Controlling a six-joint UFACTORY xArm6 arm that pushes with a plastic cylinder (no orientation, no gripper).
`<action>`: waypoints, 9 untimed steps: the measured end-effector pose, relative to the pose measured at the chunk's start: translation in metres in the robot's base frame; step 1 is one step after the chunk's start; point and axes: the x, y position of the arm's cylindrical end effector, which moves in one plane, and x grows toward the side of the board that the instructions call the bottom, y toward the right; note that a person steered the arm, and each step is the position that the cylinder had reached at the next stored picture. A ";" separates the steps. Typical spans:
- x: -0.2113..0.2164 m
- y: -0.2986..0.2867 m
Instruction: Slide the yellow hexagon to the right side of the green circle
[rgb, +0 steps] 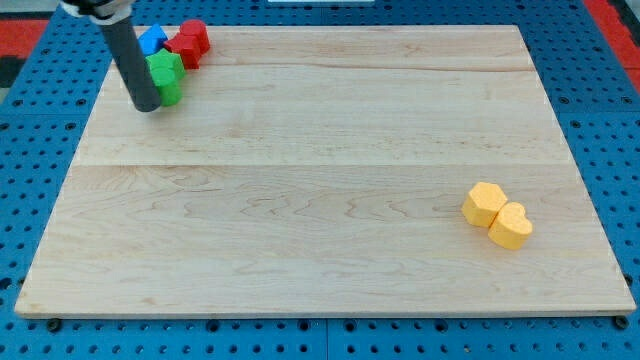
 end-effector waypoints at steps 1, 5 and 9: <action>0.038 0.064; 0.143 0.451; 0.144 0.393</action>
